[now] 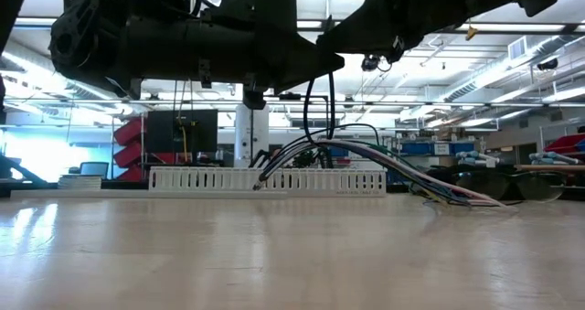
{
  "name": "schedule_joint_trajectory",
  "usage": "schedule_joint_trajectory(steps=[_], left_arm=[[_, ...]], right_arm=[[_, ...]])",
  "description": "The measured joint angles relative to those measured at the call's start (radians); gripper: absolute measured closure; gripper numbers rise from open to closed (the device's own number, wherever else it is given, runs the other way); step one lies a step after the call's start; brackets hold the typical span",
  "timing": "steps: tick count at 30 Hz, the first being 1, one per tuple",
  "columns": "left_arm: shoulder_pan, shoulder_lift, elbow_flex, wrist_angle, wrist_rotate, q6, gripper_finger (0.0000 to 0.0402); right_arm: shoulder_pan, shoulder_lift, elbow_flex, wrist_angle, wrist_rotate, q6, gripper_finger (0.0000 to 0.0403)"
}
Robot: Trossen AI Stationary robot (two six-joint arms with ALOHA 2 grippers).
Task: Ziptie cables
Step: Wrap the colored wires together using a zip tie
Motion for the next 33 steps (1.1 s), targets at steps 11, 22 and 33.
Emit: schedule_joint_trajectory(steps=[11,22,33], left_arm=[[0.0,0.0,-0.001,0.0,-0.005,0.0,0.0364],[0.0,0.0,-0.001,-0.003,-0.003,-0.004,0.036],[0.0,0.001,-0.001,-0.002,0.0,-0.006,0.0361]], right_arm=[[0.0,0.0,0.0,-0.001,0.001,0.0,0.0403],[0.0,0.0,0.0,-0.019,0.0,0.013,0.0403],[0.0,0.0,0.0,-0.025,0.013,0.016,0.0403]])
